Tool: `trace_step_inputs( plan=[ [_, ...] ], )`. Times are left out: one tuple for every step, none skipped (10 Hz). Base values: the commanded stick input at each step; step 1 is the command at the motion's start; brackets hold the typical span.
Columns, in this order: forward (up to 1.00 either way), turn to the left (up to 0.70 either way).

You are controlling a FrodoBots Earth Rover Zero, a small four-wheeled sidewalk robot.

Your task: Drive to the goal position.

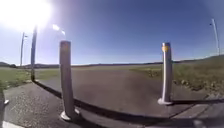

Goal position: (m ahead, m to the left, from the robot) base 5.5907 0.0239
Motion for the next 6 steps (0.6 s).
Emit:
trace_step_inputs(
  plan=[
    [0.0,0.0],
    [0.0,0.0],
    [0.0,0.0],
    [0.0,0.0],
    [0.0,0.0],
    [0.0,0.0]
  ],
)
